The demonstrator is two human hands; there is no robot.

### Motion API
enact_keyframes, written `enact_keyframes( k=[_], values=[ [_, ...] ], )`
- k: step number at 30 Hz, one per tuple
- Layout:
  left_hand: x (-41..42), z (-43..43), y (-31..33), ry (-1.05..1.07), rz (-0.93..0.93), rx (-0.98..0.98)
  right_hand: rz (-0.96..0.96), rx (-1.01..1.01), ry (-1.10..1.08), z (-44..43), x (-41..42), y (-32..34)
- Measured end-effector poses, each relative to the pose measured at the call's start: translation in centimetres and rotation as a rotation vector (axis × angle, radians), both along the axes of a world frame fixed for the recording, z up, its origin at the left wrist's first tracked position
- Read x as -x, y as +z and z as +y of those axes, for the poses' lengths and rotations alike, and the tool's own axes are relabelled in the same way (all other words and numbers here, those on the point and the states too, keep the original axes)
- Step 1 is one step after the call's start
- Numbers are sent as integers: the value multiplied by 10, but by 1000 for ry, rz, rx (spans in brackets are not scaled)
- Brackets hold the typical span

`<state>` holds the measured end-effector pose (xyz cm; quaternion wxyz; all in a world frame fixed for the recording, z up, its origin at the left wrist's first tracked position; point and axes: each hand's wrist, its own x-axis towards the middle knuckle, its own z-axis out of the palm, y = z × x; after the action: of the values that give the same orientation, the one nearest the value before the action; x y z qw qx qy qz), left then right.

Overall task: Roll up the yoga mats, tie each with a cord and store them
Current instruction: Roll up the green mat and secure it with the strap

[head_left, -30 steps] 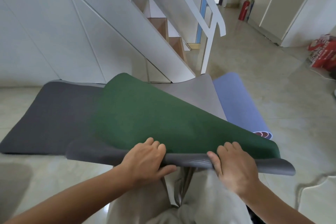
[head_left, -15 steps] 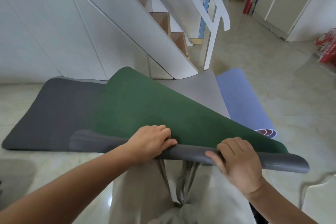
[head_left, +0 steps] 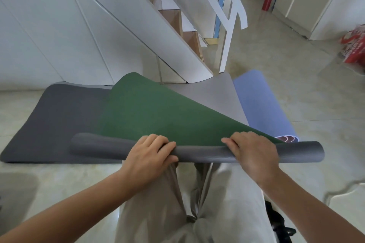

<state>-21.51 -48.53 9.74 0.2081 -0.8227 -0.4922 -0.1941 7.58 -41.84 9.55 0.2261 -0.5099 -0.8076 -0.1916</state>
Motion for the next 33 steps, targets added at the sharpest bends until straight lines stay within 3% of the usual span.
enact_keyframes(
  k=[2,5,9,11,14,17,19,21,25,29,33],
  values=[
    [4,16,2,15,15,71,-7,66,-79,6,8,9],
    [12,38,12,-24,60,225,17,-13,26,7,5,6],
    [11,57,32,56,-3,663,0,-118,171,-17,-8,-11],
    [10,63,35,65,-105,759,3,-125,160,-17,-9,-13],
    [11,63,34,16,-265,633,9,-33,135,4,-11,-8],
    [13,51,25,-83,-52,271,41,216,153,24,-9,18],
    [14,44,16,-52,57,178,30,443,129,34,-6,30],
    [19,46,14,-11,44,202,-4,436,119,34,0,31],
    [23,66,41,26,-5,520,0,83,139,9,-7,3],
    [17,81,63,94,-60,791,-70,75,90,15,-16,0],
    [16,81,74,98,-166,1015,-198,181,211,30,-22,19]
  ],
)
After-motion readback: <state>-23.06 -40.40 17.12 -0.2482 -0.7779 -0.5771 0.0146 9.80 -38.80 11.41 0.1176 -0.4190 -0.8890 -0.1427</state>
